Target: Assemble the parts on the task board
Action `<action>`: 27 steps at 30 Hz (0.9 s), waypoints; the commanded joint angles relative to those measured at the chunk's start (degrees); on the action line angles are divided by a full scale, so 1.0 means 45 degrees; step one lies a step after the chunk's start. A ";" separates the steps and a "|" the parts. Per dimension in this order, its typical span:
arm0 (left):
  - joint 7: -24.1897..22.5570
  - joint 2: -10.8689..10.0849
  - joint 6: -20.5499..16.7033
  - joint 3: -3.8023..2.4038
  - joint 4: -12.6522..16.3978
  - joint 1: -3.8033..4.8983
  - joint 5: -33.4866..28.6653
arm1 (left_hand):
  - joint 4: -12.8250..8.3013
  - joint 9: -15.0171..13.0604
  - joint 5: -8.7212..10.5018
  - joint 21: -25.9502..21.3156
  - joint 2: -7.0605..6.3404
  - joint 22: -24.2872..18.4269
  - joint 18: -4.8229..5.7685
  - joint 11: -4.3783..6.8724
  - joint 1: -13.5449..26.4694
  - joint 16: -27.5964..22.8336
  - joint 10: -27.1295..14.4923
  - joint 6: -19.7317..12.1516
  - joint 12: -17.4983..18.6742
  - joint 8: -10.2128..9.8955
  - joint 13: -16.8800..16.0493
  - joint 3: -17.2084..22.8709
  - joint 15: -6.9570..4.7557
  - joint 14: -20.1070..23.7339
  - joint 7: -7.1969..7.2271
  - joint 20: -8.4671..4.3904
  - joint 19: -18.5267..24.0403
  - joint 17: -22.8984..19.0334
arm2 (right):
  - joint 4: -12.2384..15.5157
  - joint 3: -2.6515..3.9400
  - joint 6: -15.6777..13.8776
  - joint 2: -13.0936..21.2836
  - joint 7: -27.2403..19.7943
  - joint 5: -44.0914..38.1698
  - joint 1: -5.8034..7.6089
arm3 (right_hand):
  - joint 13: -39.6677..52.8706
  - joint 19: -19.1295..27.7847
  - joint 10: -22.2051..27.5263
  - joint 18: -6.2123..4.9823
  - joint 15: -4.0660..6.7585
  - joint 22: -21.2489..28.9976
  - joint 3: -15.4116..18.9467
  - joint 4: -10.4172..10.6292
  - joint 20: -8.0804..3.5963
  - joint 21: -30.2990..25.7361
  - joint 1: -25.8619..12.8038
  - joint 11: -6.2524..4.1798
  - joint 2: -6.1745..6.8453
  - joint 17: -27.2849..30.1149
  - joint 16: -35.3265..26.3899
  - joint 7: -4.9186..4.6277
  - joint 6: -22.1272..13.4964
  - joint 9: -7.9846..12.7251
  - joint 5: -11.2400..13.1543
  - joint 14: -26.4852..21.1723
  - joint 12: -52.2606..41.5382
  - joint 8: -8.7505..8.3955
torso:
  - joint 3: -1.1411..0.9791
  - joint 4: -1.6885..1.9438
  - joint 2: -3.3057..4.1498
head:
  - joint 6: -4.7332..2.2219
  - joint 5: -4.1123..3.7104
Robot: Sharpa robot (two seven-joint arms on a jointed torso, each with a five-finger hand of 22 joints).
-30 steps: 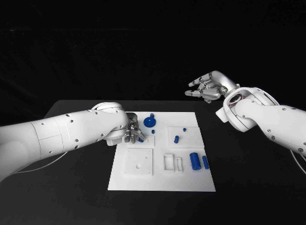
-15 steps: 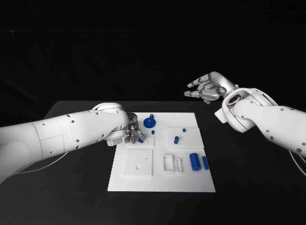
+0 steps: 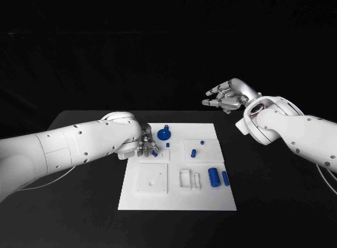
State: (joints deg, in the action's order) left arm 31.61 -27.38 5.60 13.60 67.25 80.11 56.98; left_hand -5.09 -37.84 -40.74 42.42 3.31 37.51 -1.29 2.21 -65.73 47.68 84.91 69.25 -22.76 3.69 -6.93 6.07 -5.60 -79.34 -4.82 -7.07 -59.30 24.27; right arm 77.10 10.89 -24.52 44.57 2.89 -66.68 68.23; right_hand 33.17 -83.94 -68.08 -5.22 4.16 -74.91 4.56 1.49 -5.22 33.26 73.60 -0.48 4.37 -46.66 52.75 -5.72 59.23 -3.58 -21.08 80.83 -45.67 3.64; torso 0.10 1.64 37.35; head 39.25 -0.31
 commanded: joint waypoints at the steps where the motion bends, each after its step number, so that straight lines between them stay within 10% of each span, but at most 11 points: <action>1: -0.0005 0.0044 0.0200 0.0030 -0.0030 -0.0051 -0.0082 | -0.1043 -0.0087 0.0039 -0.0133 0.0138 0.0222 0.0217 0.0324 0.0020 0.0127 0.0458 0.1750 -0.0119 0.0056 -0.0044 0.0950 -0.0073 0.0002 0.1312 0.0006 -0.0127 0.0072 | -0.0012 0.0008 0.0084 -0.0018 -0.0086 0.0083 -0.0011 | -0.0011 -0.0605 -0.0088 -0.0105 0.0078 -0.0809 0.0005 -0.0064 -0.0080 -0.0020 0.0032 -0.0014 -0.0111 0.0017 0.0073 -0.0028 -0.0010 -0.0004 0.0027 -0.0001 -0.0055 -0.0014 | 0.0013 0.0009 -0.0013 | 0.0058 0.0015; 7: -0.0004 0.0050 0.0341 0.0030 -0.0039 -0.0051 -0.0189 | -0.1182 -0.0255 0.0010 -0.0414 0.0062 0.0951 0.0219 0.0349 0.0095 0.0499 0.0449 0.1908 -0.0456 0.0045 -0.0140 0.1085 -0.0110 0.0066 0.1352 -0.0027 -0.0247 0.0257 | -0.0013 0.0008 0.0087 -0.0018 -0.0089 0.0094 -0.0019 | -0.0023 -0.0608 -0.0086 -0.0102 0.0077 -0.0812 0.0007 -0.0057 -0.0080 -0.0007 0.0021 -0.0015 -0.0118 0.0021 0.0075 -0.0030 -0.0018 -0.0004 -0.0001 -0.0003 -0.0062 -0.0015 | 0.0005 0.0014 -0.0012 | 0.0081 0.0025; 10: 0.0007 0.0044 0.0379 0.0030 -0.0049 -0.0051 -0.0239 | -0.1312 -0.0236 0.1325 -0.0456 -0.0167 0.1257 0.0202 0.0374 0.0173 0.0650 0.0453 0.1960 -0.0609 0.0038 -0.0180 0.2035 -0.0130 0.0054 0.1367 -0.0045 -0.0271 0.0314 | -0.0012 0.0008 0.0086 -0.0014 -0.0089 0.0097 -0.0021 | -0.0023 -0.0608 -0.0086 -0.0102 0.0077 -0.0812 0.0007 -0.0057 -0.0080 -0.0007 0.0021 -0.0015 -0.0118 0.0021 0.0075 -0.0030 -0.0018 -0.0004 -0.0001 -0.0003 -0.0062 -0.0015 | 0.0008 0.0014 -0.0015 | 0.0088 0.0021; 27: 0.0040 0.0042 0.0552 0.0029 -0.0130 -0.0050 -0.0641 | -0.0886 -0.1196 0.1678 -0.1334 -0.0471 0.3318 0.0268 0.0497 0.0302 0.1727 0.0457 0.2373 -0.1567 0.0078 -0.0602 0.2678 -0.0231 0.0108 0.1548 -0.0125 -0.0688 0.0514 | -0.0056 0.0008 0.0087 -0.0043 -0.0096 0.0113 -0.0074 | -0.0048 -0.0610 -0.0080 -0.0101 0.0083 -0.0810 0.0009 -0.0058 -0.0085 -0.0017 0.0029 -0.0017 -0.0129 0.0031 0.0079 -0.0029 -0.0010 -0.0004 -0.0128 -0.0004 -0.0074 -0.0014 | -0.0005 0.0011 -0.0001 | 0.0138 -0.0009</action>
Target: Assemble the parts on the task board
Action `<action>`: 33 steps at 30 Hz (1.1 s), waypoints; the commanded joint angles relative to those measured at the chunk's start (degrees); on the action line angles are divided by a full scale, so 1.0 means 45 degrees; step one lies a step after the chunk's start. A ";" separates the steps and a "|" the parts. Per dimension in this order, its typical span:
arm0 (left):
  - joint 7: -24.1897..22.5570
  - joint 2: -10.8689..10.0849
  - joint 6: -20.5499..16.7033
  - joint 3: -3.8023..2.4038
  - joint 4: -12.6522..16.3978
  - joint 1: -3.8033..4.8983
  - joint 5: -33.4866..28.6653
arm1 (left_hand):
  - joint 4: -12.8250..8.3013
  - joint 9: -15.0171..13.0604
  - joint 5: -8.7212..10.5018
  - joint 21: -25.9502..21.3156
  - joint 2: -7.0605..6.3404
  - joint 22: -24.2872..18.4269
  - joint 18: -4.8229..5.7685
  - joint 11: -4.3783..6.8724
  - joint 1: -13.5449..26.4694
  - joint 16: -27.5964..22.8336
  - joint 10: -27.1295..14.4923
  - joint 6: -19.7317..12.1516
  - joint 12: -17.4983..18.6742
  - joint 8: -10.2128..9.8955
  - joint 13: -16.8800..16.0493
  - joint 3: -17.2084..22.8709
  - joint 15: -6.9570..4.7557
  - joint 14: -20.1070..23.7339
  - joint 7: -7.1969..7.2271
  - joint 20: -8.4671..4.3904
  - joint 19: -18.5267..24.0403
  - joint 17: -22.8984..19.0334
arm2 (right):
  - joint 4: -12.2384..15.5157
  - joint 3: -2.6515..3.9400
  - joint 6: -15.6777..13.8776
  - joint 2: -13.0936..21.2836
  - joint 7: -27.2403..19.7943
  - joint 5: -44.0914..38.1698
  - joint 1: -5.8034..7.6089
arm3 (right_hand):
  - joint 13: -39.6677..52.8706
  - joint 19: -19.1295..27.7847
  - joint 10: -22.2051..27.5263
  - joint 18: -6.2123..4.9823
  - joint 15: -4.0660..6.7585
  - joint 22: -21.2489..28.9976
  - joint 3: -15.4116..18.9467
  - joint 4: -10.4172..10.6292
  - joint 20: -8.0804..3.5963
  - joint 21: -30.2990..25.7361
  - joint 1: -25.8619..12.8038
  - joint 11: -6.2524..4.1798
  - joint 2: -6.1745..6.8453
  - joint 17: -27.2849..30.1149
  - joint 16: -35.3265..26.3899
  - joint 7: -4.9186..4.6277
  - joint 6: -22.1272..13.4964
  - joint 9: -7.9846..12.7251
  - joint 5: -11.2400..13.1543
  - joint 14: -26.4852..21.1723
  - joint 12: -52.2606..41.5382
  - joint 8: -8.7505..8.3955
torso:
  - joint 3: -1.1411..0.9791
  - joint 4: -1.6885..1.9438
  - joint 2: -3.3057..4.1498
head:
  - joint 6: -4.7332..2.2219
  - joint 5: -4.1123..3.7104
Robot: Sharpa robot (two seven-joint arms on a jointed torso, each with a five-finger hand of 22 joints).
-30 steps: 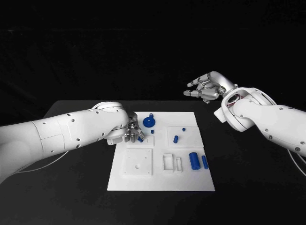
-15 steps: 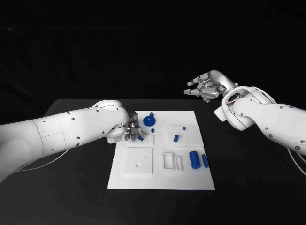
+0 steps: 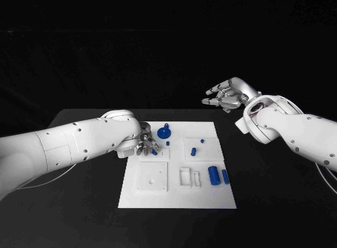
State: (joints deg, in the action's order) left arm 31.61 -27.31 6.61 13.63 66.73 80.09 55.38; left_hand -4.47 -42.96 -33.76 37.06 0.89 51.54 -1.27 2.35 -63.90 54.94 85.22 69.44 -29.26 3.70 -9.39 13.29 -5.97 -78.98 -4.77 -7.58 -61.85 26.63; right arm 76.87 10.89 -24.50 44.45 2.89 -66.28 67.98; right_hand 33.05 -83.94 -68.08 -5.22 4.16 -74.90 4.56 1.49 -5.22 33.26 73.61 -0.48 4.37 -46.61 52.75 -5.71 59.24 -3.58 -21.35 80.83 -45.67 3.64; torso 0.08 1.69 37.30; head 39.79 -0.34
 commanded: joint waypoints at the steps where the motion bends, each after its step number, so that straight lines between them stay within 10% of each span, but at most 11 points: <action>1: 0.0043 0.0030 0.0335 0.0023 -0.0019 -0.0045 -0.0320 | -0.1012 -0.0131 0.0156 -0.0185 0.0085 0.0280 0.0271 0.0477 -0.0106 0.0212 0.0370 0.2359 -0.0258 0.0080 -0.0119 0.1053 -0.0162 0.0022 0.1553 -0.0021 -0.0151 0.0029 | -0.0007 0.0008 0.0084 -0.0020 -0.0096 0.0025 -0.0023 | -0.0021 -0.0610 -0.0081 -0.0100 0.0083 -0.0810 0.0009 -0.0058 -0.0085 -0.0017 0.0029 -0.0018 -0.0130 0.0019 0.0079 -0.0030 -0.0011 -0.0004 -0.0069 -0.0004 -0.0074 -0.0014 | -0.0006 0.0001 0.0007 | 0.0031 -0.0006; 33: 0.0119 0.0246 0.0259 0.0023 -0.0381 -0.0041 -0.0399 | -0.0811 -0.0944 0.1185 -0.3340 0.0419 0.3716 0.0283 0.0480 -0.0112 0.0686 0.0385 0.2293 -0.0447 0.0034 -0.0263 0.1042 -0.0137 0.0112 0.1572 0.0053 -0.1326 -0.0259 | -0.0016 0.0008 0.0149 -0.0076 0.0029 0.0157 -0.0076 | -0.0048 -0.0599 -0.0060 -0.0097 0.0080 -0.0804 0.0016 -0.0101 -0.0084 -0.0067 -0.0001 -0.0012 -0.0221 0.0028 0.0076 -0.0030 0.0002 -0.0004 0.0122 -0.0030 -0.0076 -0.0014 | 0.0002 0.0007 0.0000 | 0.0033 -0.0019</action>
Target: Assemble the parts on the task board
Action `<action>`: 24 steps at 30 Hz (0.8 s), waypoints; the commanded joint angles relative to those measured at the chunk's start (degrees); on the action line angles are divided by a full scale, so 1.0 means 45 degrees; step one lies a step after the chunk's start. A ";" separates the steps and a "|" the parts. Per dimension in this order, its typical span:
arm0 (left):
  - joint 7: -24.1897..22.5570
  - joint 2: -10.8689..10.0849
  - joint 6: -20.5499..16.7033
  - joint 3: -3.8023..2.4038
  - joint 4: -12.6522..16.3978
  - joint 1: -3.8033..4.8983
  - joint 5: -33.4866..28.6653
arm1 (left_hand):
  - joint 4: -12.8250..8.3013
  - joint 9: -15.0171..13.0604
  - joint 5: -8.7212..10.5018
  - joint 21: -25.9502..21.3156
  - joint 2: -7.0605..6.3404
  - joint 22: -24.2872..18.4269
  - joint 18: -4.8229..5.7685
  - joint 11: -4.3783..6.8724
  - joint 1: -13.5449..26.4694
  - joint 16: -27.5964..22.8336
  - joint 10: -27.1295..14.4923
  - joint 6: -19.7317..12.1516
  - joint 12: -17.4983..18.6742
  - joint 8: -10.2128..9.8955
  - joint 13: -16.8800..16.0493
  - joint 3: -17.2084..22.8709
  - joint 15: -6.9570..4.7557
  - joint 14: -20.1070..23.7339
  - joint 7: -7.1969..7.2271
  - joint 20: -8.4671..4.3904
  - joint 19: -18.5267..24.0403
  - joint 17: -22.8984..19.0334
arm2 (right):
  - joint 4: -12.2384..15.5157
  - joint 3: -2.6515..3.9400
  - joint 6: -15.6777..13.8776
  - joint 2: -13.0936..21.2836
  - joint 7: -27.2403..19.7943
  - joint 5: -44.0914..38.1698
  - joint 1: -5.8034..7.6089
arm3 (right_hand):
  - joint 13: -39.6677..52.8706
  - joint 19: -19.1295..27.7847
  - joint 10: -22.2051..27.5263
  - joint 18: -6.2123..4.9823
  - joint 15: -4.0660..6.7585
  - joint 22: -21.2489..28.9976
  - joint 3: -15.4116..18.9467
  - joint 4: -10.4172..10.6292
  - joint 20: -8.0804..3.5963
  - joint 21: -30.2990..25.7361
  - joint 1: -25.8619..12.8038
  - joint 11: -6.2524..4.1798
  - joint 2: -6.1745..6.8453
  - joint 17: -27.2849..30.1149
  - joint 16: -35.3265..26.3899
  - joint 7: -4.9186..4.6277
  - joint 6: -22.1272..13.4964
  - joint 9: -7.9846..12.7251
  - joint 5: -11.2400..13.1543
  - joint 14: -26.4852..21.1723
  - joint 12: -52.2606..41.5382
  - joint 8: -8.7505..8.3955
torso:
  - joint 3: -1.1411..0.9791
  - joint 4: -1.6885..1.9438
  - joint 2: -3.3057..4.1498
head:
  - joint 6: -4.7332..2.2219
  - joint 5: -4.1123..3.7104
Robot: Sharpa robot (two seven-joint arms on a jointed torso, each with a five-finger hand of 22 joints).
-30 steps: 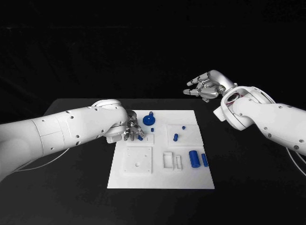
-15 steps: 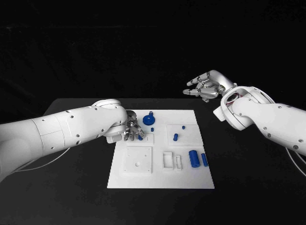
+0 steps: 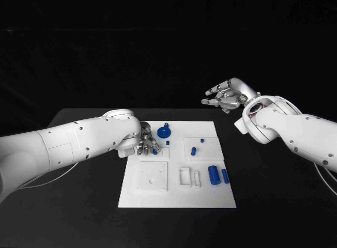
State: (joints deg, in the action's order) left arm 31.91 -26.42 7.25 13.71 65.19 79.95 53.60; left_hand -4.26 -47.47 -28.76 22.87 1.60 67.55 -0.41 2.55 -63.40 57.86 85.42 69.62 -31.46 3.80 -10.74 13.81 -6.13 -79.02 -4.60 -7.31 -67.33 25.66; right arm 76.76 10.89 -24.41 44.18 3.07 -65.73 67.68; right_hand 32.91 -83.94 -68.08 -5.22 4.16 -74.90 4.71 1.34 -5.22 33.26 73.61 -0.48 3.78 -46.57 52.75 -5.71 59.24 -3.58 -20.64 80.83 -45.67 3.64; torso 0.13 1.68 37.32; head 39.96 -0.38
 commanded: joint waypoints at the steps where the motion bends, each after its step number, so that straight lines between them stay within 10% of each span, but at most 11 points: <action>1: 0.0051 0.0051 0.0113 0.0005 -0.0043 -0.0011 -0.0004 | -0.0854 0.0074 0.0082 -0.0211 0.0262 0.0176 0.0091 0.0438 -0.0228 0.0030 0.0344 0.2255 0.0040 0.0012 0.0043 0.0924 -0.0100 0.0117 0.1531 -0.0005 -0.0117 -0.0053 | 0.0009 0.0008 0.0128 -0.0017 -0.0012 0.0036 -0.0010 | -0.0018 -0.0599 -0.0061 -0.0097 0.0080 -0.0804 -0.0018 -0.0067 -0.0084 -0.0067 -0.0001 -0.0013 -0.0089 0.0019 0.0076 -0.0031 0.0001 -0.0004 -0.0037 -0.0030 -0.0075 -0.0014 | -0.0006 0.0009 -0.0003 | 0.0021 -0.0015; 12: 0.0070 0.0153 0.0211 0.0005 -0.0128 -0.0009 0.0087 | -0.0773 0.0201 0.0269 -0.1377 0.0193 0.1240 0.0091 0.0437 -0.0364 0.0086 0.0335 0.2261 -0.0037 0.0016 0.0154 0.0787 -0.0102 0.0115 0.1539 0.0010 -0.0579 -0.0176 | -0.0005 0.0008 0.0134 -0.0035 -0.0032 0.0046 -0.0034 | -0.0018 -0.0599 -0.0061 -0.0097 0.0080 -0.0804 -0.0018 -0.0067 -0.0084 -0.0067 -0.0001 -0.0013 -0.0089 0.0019 0.0076 -0.0031 0.0001 -0.0004 -0.0037 -0.0030 -0.0075 -0.0014 | -0.0008 -0.0005 0.0010 | -0.0019 -0.0046; 24: 0.0001 0.0181 0.0014 0.0004 -0.0162 -0.0007 0.0153 | 0.0492 0.2308 0.2445 -0.2162 -0.0201 0.1301 0.0091 0.0372 -0.0472 -0.0200 0.0344 0.1795 0.0336 -0.0025 0.0308 -0.0240 -0.0063 0.0187 0.1406 0.0097 -0.0834 -0.0442 | -0.0024 0.0008 0.0154 -0.0027 -0.0049 0.0076 -0.0046 | -0.0056 -0.0584 -0.0035 -0.0103 0.0075 -0.0777 0.0062 -0.0054 -0.0081 -0.0194 -0.0098 -0.0007 -0.0061 0.0045 0.0046 -0.0033 -0.0022 -0.0003 -0.0192 -0.0059 -0.0054 -0.0016 | -0.0001 0.0009 -0.0012 | 0.0009 -0.0099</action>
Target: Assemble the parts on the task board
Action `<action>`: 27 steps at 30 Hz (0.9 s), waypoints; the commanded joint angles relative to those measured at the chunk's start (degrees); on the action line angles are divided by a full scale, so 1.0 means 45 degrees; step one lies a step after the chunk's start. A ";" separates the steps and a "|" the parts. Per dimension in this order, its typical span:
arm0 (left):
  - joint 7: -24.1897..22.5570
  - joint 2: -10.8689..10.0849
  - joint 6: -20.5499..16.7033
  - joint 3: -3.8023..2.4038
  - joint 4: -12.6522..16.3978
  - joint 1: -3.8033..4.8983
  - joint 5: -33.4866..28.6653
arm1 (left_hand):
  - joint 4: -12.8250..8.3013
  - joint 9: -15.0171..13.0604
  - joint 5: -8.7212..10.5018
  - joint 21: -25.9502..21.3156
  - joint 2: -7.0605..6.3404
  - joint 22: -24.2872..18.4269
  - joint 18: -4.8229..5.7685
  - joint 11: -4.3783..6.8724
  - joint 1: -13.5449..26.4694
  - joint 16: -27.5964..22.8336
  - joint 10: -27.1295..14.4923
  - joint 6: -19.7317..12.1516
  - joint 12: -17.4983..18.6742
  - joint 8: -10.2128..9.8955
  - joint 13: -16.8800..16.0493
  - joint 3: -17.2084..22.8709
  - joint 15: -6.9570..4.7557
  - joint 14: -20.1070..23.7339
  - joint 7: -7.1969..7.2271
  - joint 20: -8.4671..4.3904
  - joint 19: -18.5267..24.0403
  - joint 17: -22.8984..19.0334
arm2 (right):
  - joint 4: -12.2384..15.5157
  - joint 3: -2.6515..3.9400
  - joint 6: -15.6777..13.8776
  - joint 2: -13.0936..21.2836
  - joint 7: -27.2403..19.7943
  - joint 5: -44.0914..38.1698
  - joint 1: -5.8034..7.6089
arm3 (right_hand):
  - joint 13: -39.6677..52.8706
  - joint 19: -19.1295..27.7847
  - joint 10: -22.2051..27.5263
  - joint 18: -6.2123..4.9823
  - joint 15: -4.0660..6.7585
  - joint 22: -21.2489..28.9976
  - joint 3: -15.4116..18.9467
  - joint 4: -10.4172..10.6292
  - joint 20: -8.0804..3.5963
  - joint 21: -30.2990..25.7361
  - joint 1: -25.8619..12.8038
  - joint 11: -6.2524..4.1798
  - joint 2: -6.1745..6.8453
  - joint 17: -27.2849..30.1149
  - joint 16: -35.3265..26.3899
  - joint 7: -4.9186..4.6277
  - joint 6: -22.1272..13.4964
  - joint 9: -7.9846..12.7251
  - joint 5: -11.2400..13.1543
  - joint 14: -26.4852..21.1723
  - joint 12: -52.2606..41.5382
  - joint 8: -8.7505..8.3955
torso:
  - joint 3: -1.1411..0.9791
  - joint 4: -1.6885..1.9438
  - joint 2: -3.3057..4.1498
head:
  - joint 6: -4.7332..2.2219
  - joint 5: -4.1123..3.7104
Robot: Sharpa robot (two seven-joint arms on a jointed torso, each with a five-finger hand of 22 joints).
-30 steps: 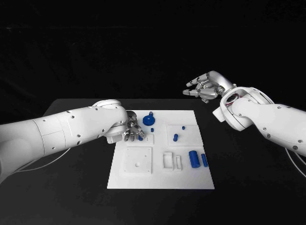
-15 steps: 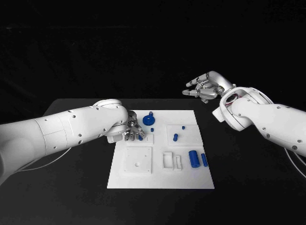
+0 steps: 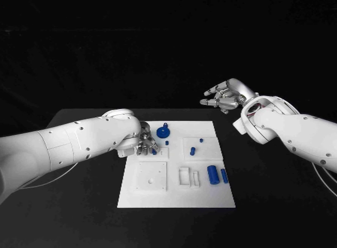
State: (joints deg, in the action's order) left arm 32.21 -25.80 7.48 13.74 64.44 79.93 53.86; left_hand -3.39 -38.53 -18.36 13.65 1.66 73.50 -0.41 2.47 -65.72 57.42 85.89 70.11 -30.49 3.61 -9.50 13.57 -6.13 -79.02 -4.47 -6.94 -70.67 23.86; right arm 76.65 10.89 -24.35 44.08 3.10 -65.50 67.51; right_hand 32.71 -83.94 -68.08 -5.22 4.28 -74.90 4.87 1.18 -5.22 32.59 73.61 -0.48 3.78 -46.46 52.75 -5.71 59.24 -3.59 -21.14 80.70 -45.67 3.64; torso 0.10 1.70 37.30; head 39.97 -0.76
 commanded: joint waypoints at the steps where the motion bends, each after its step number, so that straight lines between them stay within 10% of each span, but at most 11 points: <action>1: -0.0067 0.0041 -0.0061 -0.0003 0.0006 -0.0003 0.0096 | 0.0417 0.0472 0.0210 -0.0171 -0.0275 -0.0020 0.0091 0.0380 0.0035 -0.0127 0.0226 0.1670 0.0176 0.0012 0.0046 -0.0268 -0.0060 0.0204 0.1384 0.0015 -0.0112 -0.0064 | -0.0001 0.0008 0.0141 -0.0005 -0.0052 0.0024 -0.0008 | -0.0011 -0.0584 -0.0035 -0.0104 0.0049 -0.0777 0.0027 -0.0018 -0.0081 -0.0045 -0.0098 -0.0007 -0.0062 0.0020 0.0046 -0.0034 -0.0022 -0.0003 -0.0081 -0.0032 -0.0054 -0.0016 | 0.0008 0.0003 -0.0010 | 0.0007 -0.0021; 27: -0.0188 -0.0289 -0.0722 -0.0011 0.0102 -0.0005 0.0023 | 0.2565 0.1475 0.1961 -0.1318 -0.1536 0.0497 0.0091 0.0341 0.0076 -0.0102 0.0227 0.1873 0.0323 0.0035 -0.0044 -0.0873 -0.0036 0.0289 0.1360 0.0065 -0.0529 -0.0326 | -0.0083 0.0008 -0.0007 -0.0021 -0.0125 0.0152 -0.0094 | -0.0044 -0.0604 -0.0063 -0.0108 0.0042 -0.0774 0.0407 0.0671 -0.0076 -0.0119 -0.0277 0.0013 0.0146 0.0069 0.0041 -0.0030 -0.0084 -0.0006 -0.0458 -0.0019 -0.0046 -0.0011 | 0.0019 0.0002 -0.0003 | -0.0032 -0.0059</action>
State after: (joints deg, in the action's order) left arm 32.05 -27.03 5.30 13.73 64.67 79.91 54.36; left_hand 7.95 -31.88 -9.68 7.85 -4.85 74.95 -0.41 4.21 -65.44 56.79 84.15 78.30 -28.96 3.98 -9.68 9.74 -6.64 -77.90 1.65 -6.75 -72.70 22.43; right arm 76.28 10.89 -24.41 44.02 3.02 -65.06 67.15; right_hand 32.57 -83.94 -68.08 -5.22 4.37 -74.90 6.68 3.82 -5.22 32.37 72.60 -0.48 4.29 -46.22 52.75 -5.71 59.24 -3.58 -22.86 80.61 -45.67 3.64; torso 0.20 1.71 37.29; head 39.91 -1.01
